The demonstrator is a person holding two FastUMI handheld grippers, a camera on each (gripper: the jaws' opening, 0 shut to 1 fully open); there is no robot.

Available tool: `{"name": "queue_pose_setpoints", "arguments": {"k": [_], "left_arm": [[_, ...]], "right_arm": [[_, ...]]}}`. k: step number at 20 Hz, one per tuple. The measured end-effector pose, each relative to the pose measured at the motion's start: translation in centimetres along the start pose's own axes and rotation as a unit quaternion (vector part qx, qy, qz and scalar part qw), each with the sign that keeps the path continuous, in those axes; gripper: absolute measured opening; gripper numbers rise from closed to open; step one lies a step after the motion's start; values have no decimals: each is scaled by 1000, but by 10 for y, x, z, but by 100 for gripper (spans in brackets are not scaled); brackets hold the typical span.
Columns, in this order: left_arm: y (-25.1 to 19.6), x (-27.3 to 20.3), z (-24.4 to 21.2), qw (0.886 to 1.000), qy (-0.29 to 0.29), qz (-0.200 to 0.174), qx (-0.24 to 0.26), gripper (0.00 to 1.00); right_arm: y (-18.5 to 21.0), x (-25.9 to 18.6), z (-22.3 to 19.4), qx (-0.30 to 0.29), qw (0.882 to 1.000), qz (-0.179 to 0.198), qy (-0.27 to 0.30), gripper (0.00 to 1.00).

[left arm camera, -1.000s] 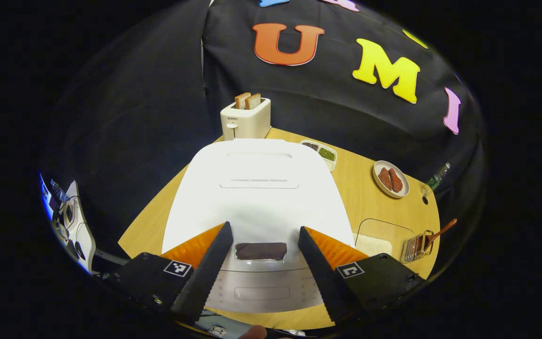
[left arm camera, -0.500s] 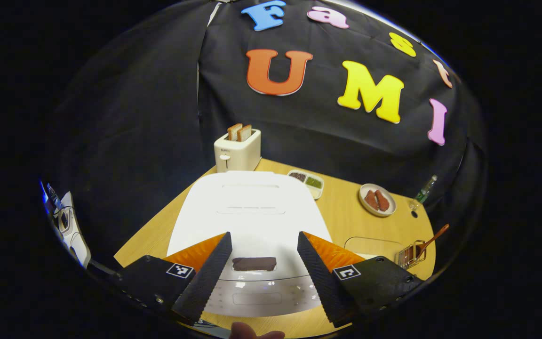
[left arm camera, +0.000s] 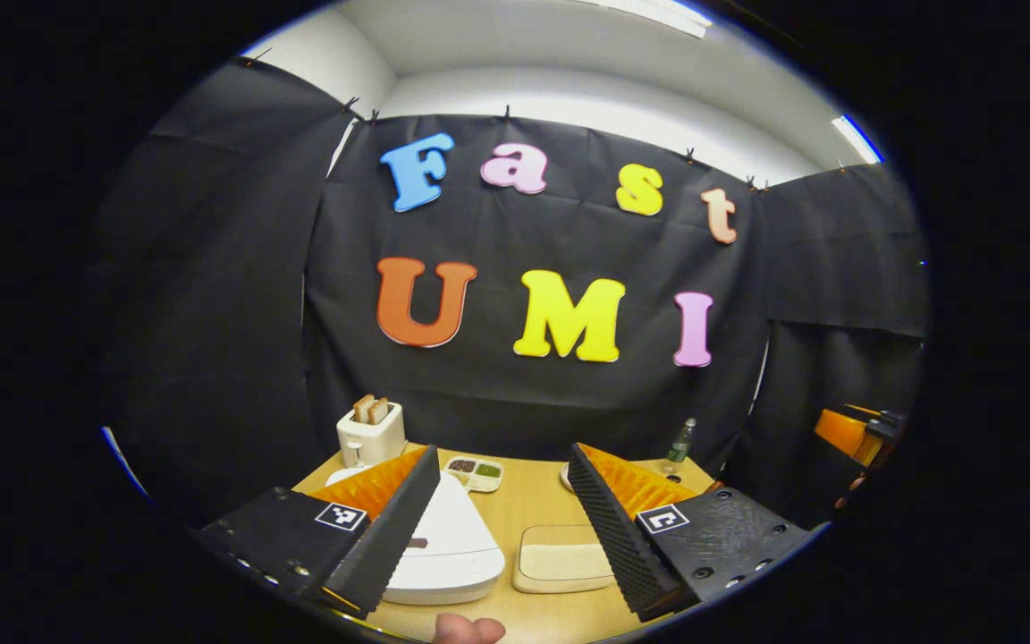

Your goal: Close the left gripper, press the button to open the rice cooker; take a wooden spoon from the chopstick holder with the right hand, scoop a spoonful of rice and pour it into the rice cooker, then put the wooden spoon back into the chopstick holder.

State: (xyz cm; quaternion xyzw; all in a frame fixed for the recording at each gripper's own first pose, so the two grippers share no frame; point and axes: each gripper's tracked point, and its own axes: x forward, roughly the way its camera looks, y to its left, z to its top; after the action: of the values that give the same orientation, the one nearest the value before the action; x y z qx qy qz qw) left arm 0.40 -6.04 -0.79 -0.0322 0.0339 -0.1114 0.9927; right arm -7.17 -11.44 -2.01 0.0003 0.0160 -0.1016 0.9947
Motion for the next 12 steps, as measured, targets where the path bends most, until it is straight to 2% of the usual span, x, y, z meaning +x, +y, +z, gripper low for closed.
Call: {"name": "queue_pose_setpoints", "arguments": {"k": [4,7,12], "left_arm": [[-39,-46,9,999,-13,-35,-10,94],[-51,-71,16,998,-23,-51,-11,94],[-54,-88,18,999,-30,-44,-6,94]], "right_arm": [[21,-39,6,-10,1000,-4,-1,96],[35,-58,8,-14,1000,0,-2,96],[51,-74,5,-10,1000,21,-1,97]]}}
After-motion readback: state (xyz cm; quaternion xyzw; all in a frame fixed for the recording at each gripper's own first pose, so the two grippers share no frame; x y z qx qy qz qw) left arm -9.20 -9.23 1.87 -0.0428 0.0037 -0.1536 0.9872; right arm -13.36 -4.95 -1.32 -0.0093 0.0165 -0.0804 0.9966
